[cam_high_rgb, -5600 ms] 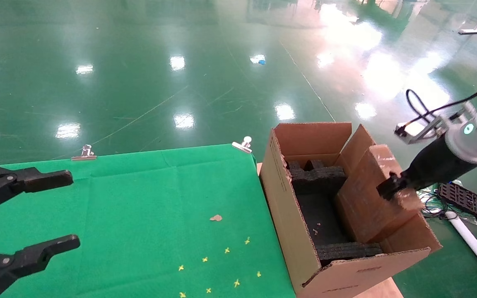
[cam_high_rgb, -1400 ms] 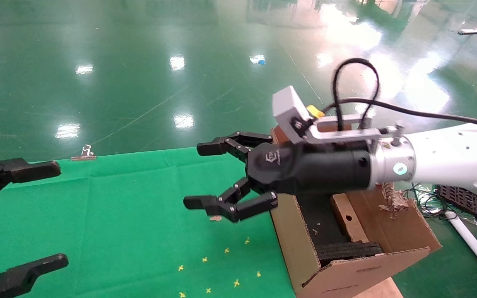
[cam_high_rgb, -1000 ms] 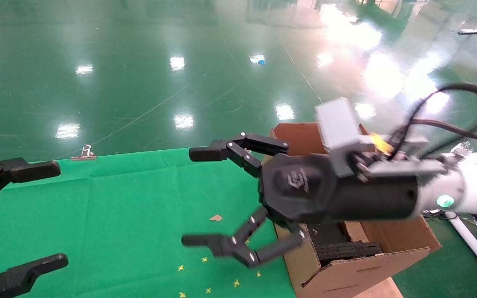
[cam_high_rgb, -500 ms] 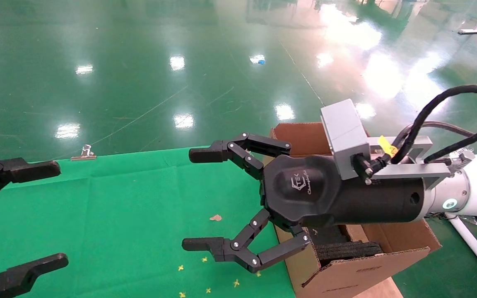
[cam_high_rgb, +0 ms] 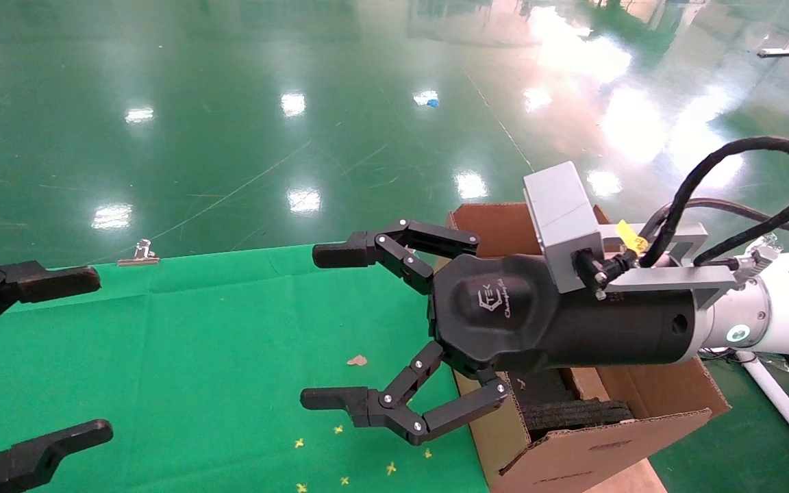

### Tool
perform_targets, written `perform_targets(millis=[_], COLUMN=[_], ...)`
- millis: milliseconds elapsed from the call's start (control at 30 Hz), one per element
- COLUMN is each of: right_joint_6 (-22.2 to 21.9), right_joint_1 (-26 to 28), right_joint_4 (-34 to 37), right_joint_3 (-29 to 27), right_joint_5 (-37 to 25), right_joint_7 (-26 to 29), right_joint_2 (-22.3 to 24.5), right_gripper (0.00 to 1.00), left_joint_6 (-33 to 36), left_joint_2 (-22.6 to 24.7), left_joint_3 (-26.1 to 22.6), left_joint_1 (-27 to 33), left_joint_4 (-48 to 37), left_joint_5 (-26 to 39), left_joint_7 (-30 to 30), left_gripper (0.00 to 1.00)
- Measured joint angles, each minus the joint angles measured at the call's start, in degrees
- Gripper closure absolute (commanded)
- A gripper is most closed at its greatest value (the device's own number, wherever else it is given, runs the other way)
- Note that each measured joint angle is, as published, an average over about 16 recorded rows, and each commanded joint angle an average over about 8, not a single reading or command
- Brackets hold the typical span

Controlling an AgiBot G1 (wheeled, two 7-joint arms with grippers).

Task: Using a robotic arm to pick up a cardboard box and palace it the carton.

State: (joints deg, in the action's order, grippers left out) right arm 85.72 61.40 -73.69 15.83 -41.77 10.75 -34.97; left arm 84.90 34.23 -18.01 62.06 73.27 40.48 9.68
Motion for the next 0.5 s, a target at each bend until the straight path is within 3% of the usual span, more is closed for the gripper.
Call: perform_targets(millis=[500], right_joint_6=[-0.1], right_joint_1=[0.3], right_joint_4=[0.2], right_joint_3=[0.4], right_joint_5=[-0.1], right_joint_7=[0.1], right_joint_2=[-0.1], right_gripper=[0.0], left_joint_6=[0.0], left_joint_2=[0.0], left_joint_3=[0.0], left_joint_1=[0.0], left_joint_4=[0.0], left_joint_5=[0.0], left_joint_7=[0.0], left_gripper=[0.0])
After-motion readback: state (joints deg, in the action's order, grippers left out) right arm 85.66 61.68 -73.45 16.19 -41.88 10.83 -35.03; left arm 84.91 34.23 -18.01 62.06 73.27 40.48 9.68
